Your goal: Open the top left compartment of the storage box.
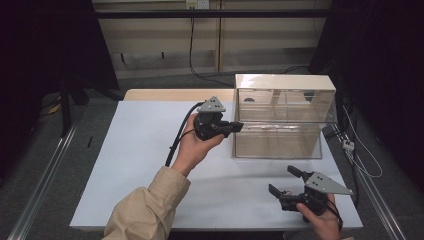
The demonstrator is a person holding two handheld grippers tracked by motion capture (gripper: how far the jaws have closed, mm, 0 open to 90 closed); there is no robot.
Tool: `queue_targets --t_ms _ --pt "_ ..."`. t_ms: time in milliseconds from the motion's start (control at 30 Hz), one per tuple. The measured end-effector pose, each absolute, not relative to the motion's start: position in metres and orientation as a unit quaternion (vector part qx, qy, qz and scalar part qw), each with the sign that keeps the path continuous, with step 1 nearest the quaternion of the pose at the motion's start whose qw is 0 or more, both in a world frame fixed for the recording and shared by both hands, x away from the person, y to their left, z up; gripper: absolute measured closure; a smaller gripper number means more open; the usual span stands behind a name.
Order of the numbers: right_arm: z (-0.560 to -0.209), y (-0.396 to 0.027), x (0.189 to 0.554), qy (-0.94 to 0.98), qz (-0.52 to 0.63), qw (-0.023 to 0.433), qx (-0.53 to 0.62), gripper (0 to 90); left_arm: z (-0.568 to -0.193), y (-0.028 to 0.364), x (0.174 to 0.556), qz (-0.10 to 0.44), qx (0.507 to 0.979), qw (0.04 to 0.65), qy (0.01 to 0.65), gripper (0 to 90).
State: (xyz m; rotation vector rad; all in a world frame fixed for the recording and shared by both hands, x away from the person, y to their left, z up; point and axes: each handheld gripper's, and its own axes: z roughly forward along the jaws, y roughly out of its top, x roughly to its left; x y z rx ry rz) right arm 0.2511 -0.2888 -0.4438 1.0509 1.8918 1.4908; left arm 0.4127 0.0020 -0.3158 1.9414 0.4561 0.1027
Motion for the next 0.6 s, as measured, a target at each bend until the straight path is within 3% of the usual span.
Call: queue_targets --t_ms 433,500,600 --pt "-0.444 -0.288 0.252 0.700 0.548 0.251 0.383 6.6 -0.314 0.001 0.412 0.029 0.818 0.542 0.190 90.0" --pt "-0.444 -0.288 0.252 0.700 0.548 0.251 0.383 6.6 -0.307 0.002 0.410 0.026 0.797 0.571 0.196 90.0" --pt "-0.445 -0.288 0.252 0.700 0.547 0.251 0.384 6.6 -0.293 -0.001 0.410 0.040 0.799 0.567 0.194 90.0"
